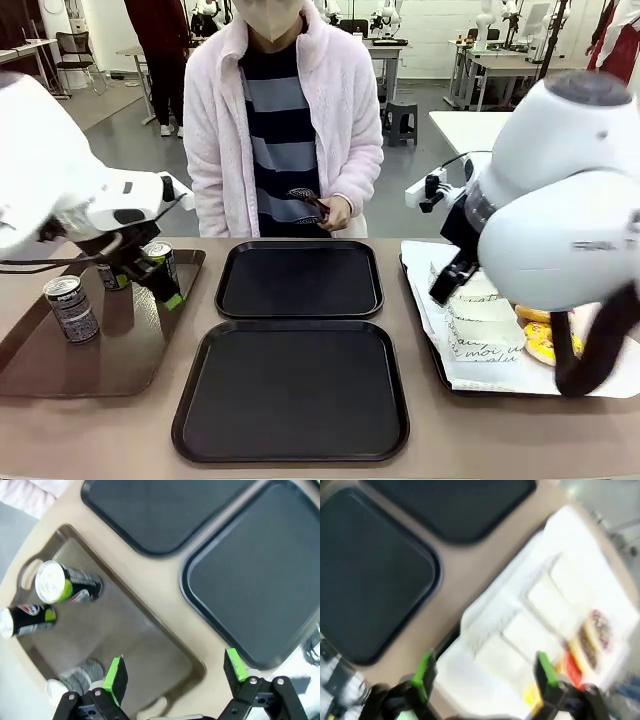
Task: Set up donuts and drinks on trays.
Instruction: Pick up one Pepsi coke and place it on the Flat Tray.
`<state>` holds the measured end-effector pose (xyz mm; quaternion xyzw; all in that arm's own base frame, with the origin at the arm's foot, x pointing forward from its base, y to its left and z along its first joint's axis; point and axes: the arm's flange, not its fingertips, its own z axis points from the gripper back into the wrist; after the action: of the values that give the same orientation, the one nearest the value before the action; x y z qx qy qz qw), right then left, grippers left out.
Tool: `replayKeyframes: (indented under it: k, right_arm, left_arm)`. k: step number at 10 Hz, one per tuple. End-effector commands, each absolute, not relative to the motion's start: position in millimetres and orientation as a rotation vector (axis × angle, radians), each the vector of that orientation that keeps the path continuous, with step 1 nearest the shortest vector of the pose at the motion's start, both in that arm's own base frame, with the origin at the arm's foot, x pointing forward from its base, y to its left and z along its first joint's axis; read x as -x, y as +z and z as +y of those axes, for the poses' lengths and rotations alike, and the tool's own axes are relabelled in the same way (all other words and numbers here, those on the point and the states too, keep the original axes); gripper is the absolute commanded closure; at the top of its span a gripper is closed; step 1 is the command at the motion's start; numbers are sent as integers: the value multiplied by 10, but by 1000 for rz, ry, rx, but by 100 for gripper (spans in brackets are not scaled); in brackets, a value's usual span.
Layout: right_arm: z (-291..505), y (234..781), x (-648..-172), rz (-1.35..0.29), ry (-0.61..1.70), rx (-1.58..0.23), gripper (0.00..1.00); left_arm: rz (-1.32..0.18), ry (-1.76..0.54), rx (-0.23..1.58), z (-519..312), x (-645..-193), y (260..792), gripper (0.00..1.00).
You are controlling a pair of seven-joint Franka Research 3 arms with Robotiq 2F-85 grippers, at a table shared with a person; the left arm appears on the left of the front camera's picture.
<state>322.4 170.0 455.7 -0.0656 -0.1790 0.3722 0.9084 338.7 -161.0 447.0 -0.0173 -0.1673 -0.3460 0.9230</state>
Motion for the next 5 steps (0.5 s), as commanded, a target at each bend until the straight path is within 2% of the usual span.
replayKeyframes:
  k: [1, 2, 3, 4, 5]
  right_arm:
    - [1429, 4645, -2256, -306, 818, 251, 0]
    - [1406, 4633, -2146, -285, 840, 233, 0]
    - [1361, 4572, -2187, -328, 878, 206, 0]
    - [1623, 4953, -2634, -289, 800, 229, 0]
    - [1623, 4953, -2634, -289, 800, 229, 0]
  left_arm:
    - [-322, -733, 30, -1298, -2739, 4470, 0]
    - [-316, -743, 12, -1264, -2660, 4495, 0]
    - [-369, -722, -14, -1270, -2623, 4459, 0]
    - [-304, -727, 29, -1500, -3089, 4777, 0]
    - [-304, -727, 29, -1500, -3089, 4777, 0]
